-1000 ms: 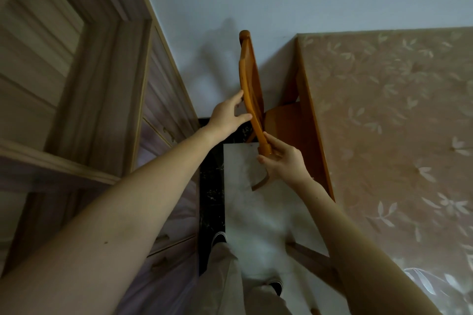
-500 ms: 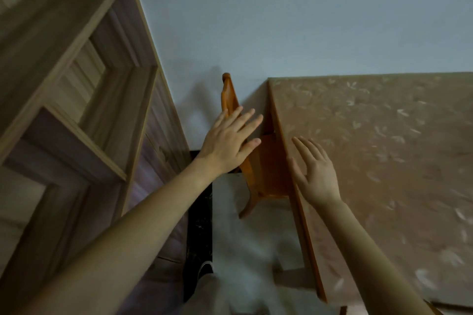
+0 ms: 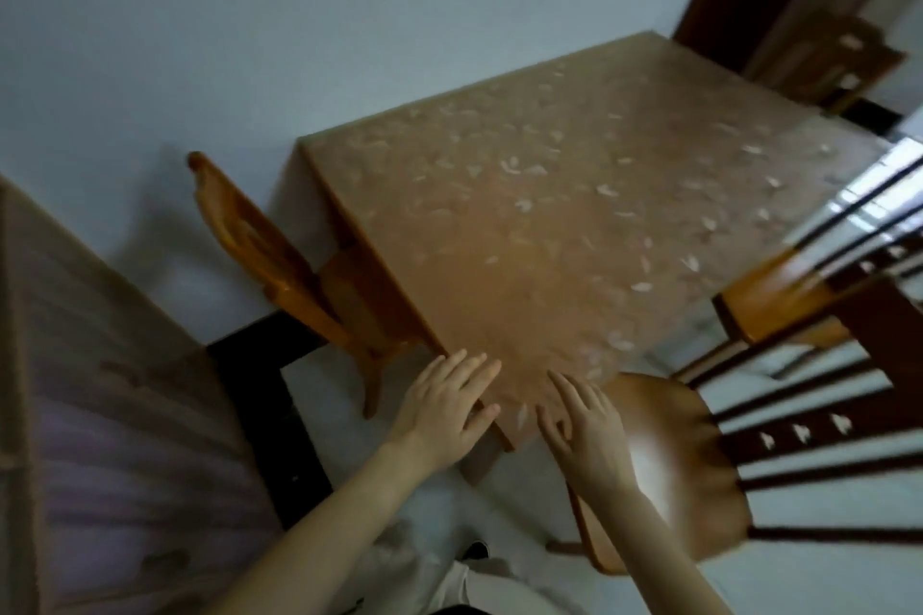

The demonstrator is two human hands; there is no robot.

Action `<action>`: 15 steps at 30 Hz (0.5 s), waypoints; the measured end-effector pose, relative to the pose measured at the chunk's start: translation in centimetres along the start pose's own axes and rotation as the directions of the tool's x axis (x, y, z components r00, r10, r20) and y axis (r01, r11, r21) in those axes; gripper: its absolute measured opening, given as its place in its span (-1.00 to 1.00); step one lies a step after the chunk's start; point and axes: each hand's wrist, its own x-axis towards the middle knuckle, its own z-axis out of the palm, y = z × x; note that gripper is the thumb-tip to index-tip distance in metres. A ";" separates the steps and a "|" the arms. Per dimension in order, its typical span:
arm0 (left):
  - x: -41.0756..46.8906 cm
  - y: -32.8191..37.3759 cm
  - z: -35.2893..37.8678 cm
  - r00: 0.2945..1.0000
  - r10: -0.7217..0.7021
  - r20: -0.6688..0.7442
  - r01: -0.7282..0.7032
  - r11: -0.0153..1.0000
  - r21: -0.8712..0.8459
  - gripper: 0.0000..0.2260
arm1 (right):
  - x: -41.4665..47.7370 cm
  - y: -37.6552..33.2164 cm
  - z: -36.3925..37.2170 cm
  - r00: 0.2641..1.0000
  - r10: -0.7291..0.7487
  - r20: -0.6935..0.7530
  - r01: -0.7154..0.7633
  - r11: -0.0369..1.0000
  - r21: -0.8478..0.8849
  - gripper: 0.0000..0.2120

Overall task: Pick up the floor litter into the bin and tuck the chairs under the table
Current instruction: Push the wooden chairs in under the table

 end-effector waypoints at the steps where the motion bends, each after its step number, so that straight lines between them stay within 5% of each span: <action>1: 0.2 0.6 0.2 0.999 0.046 0.022 -0.046 0.999 0.001 -0.46 | -1.1 0.3 -0.2 0.999 0.048 -0.018 -0.049 0.999 -0.014 -0.45; 6: 1.4 2.6 -0.3 0.957 0.284 0.066 -0.280 0.958 -0.057 -0.49 | -6.4 0.6 -1.9 0.945 0.284 -0.159 -0.285 0.958 0.018 -0.46; 15: 3.4 10.8 -0.7 0.768 0.633 0.097 -0.612 0.770 -0.179 -0.51 | -17.8 0.2 -5.2 0.698 0.595 -0.397 -0.608 0.787 0.110 -0.50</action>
